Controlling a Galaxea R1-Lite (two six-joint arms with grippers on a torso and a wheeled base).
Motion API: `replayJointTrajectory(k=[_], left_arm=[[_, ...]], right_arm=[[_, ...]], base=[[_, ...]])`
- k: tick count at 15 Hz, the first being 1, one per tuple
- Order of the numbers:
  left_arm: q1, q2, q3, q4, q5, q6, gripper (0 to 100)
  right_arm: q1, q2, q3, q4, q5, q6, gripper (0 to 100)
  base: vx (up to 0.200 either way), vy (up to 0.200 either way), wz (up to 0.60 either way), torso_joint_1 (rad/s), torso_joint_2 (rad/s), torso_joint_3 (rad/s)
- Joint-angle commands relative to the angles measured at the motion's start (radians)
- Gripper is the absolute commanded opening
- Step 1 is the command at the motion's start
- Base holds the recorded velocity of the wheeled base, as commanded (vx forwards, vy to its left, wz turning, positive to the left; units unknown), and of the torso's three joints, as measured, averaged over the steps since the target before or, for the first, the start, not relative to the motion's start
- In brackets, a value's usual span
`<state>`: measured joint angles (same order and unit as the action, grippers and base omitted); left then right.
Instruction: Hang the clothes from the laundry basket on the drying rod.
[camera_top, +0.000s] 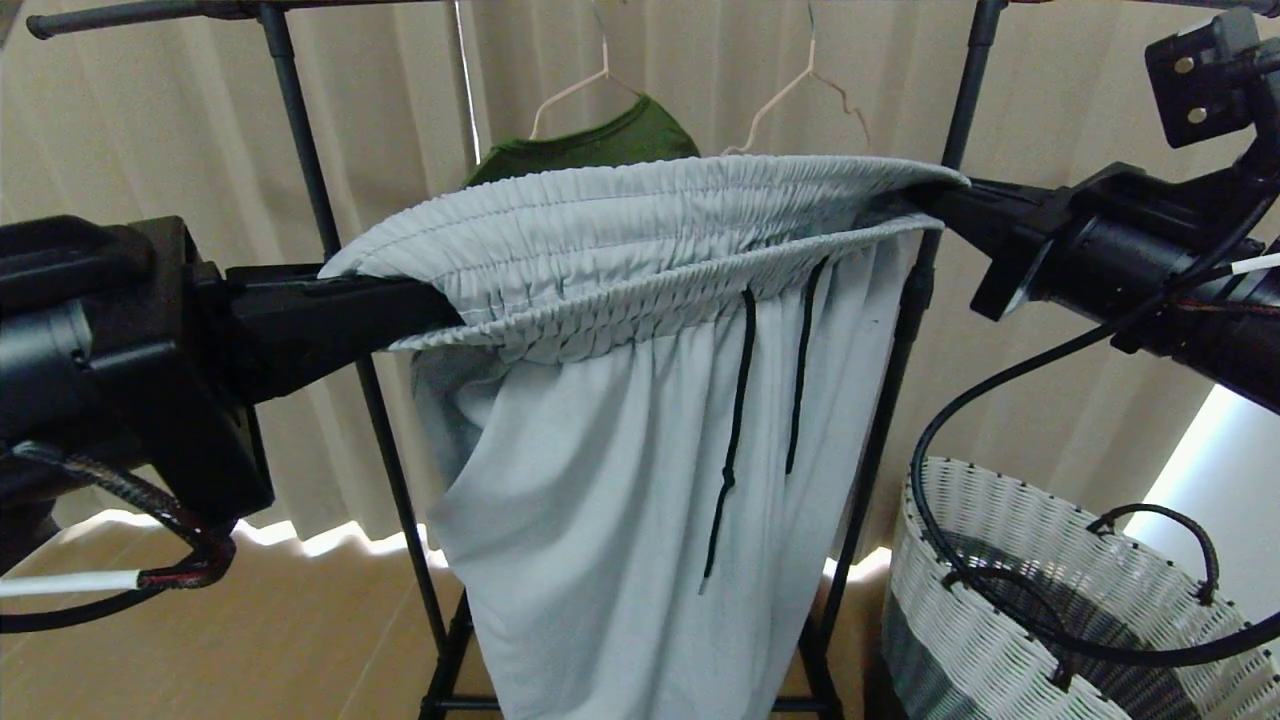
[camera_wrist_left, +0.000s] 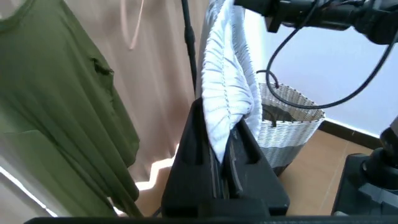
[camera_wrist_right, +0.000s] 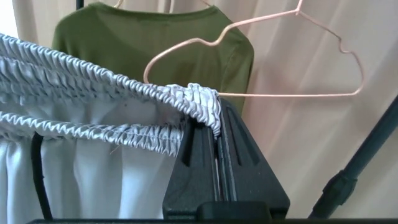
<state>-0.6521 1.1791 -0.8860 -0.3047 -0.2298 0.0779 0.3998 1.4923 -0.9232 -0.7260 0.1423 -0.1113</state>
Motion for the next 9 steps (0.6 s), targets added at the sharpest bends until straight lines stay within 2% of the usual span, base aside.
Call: replayJointTrajectory(k=[1,3,4,6,8,9], left_arm=[[0.005,0.02,-0.021,0.001,0.058,0.0,0],[0.0,0.088,-0.062,-0.001,0.239,0.002,0],[0.0,0.119,-0.08,-0.004,0.293,0.006,0],[0.0,0.171,-0.099,-0.056,0.372,0.017,0],[-0.004,0.224,-0.074,-0.134,0.44,0.065,0],[-0.007,0.244,-0.056,-0.166,0.448,0.083,0]], right_arm=[[0.001,-0.03,-0.002,0.011,-0.023,-0.004,0],[0.001,-0.072,-0.005,0.043,-0.032,-0.007,0],[0.001,-0.098,-0.013,0.091,-0.032,-0.007,0],[0.001,-0.153,-0.014,0.175,-0.033,-0.007,0],[0.001,-0.19,0.003,0.215,-0.033,-0.007,0],[0.001,-0.199,0.015,0.229,-0.033,-0.007,0]], base=[[0.0,0.0,0.0,0.0,0.0,0.0],[0.0,0.0,0.0,0.0,0.0,0.0],[0.0,0.0,0.0,0.0,0.0,0.0],[0.0,0.0,0.0,0.0,0.0,0.0],[0.0,0.0,0.0,0.0,0.0,0.0],[0.0,0.0,0.0,0.0,0.0,0.0]])
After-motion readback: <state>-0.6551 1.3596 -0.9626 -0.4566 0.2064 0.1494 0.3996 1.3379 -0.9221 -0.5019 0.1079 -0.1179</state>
